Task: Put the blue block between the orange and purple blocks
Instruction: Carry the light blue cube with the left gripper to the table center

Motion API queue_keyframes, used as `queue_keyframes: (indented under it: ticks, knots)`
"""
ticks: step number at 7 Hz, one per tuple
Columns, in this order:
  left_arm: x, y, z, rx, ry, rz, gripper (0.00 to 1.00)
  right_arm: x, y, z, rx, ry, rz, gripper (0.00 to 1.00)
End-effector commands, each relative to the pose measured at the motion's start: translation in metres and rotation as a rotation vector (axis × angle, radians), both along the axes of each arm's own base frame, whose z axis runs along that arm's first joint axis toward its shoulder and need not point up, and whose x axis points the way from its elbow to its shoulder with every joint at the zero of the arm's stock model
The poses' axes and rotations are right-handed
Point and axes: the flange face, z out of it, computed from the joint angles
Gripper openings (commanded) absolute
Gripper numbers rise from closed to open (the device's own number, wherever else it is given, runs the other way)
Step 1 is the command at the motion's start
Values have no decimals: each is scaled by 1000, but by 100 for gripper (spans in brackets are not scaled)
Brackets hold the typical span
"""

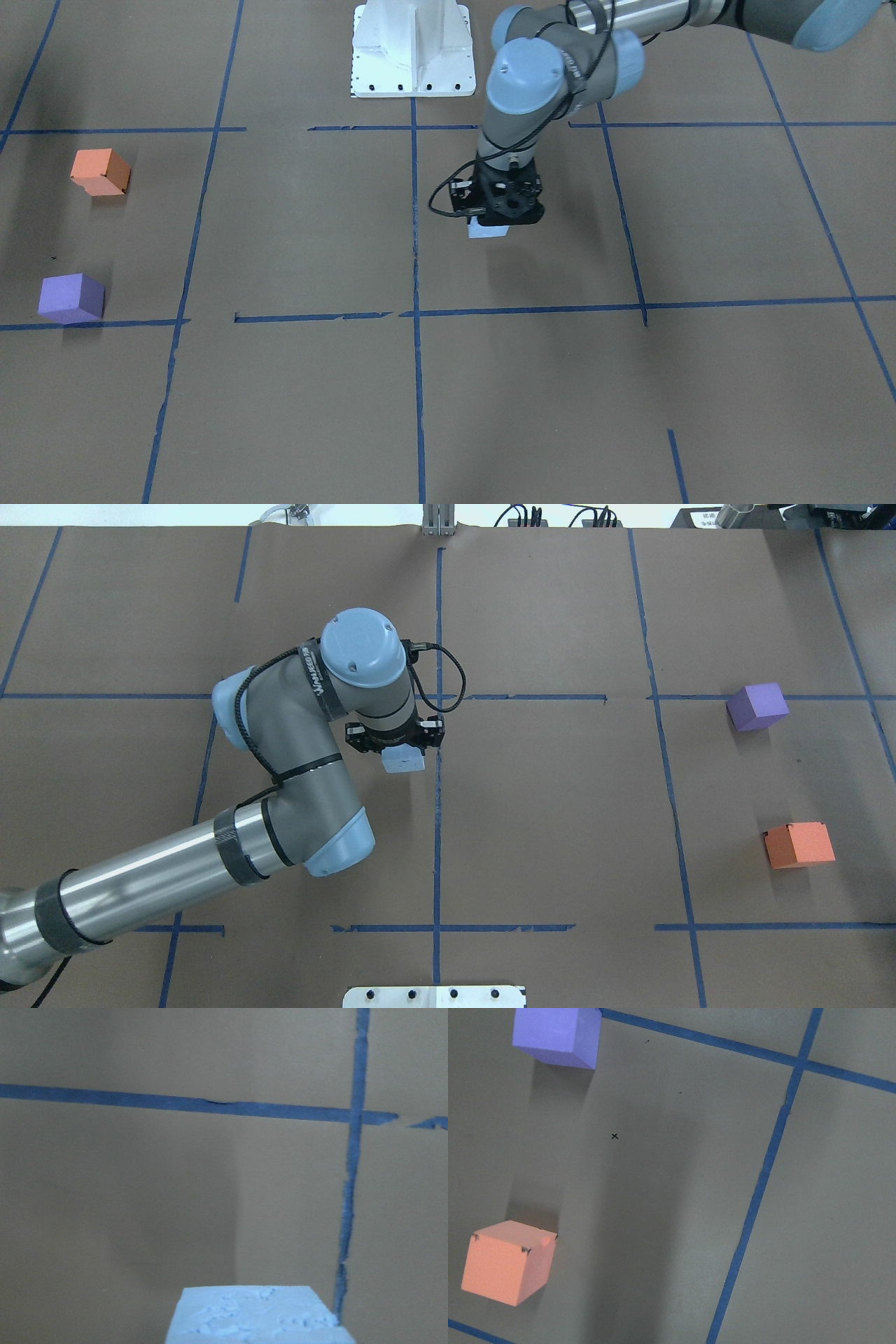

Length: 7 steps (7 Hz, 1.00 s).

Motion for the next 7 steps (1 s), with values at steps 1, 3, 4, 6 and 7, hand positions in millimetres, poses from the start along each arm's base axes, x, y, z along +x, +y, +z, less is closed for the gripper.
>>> queue_keyframes:
  ticks: [1,3,4,6,7]
  knots:
    - [56,16,5,-1,-3,4,32,0,0,1,-2,0,0,100]
    - [66,24,10,-6,-15,19,79,0,0,0,0,0,0,100]
    - [66,22,6,-1,-13,20,100,0,0,0,0,0,0,100]
    - [7,-20,-27,5,25,-45,100,0,-2,-2,5,0,0,100]
    - [-39,-38,-43,-21,9,-25,100,0,-3,-2,5,0,1,100]
